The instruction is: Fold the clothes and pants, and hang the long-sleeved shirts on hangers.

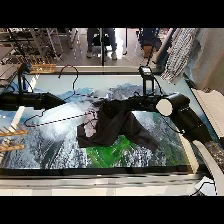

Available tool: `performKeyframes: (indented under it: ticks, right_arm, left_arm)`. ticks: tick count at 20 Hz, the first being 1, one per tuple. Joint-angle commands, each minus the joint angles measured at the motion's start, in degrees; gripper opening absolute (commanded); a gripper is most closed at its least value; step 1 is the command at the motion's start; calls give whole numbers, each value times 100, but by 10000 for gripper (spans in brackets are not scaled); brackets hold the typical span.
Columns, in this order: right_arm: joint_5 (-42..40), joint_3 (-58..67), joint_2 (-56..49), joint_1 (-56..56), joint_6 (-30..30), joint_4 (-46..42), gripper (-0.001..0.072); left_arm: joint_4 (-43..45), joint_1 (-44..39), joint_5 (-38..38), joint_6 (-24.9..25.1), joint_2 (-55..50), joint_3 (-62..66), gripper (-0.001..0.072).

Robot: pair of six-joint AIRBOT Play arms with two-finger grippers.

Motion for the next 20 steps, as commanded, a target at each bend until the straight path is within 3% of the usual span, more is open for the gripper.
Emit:
performKeyframes:
  ticks: [1, 4, 10, 11, 12, 14, 18, 20]
  right_arm:
    - [20, 17, 9, 4, -28, 339, 26]
    - [348, 275, 94, 7, -378, 798, 25]
    - [1574, 861, 525, 479, -785, 828, 25]
    - [1770, 859, 590, 647, -894, 828, 25]
    - [1921, 859, 627, 800, -1082, 822, 25]
    - [2013, 859, 651, 1056, -1838, 802, 26]
    - [1646, 859, 651, 1261, -3595, 848, 25]
    - [1523, 859, 651, 1335, -4188, 844, 25]
  left_arm:
    - [39, -291, -2, -20, -146, -7, 12]
    - [118, -691, -4, -20, -251, -7, 11]
    - [-15, -1191, 339, -17, -282, -4, 11]
    - [-240, -1233, 586, 33, -282, -7, 11]
    - [-662, -1257, 743, 407, -302, -11, 11]
    - [-1821, -1276, 621, 1086, -481, -24, 11]
    - [-2319, -1344, -319, 1099, -1121, -24, 11]
    - [-2472, -1416, -774, 1099, -1373, -24, 11]
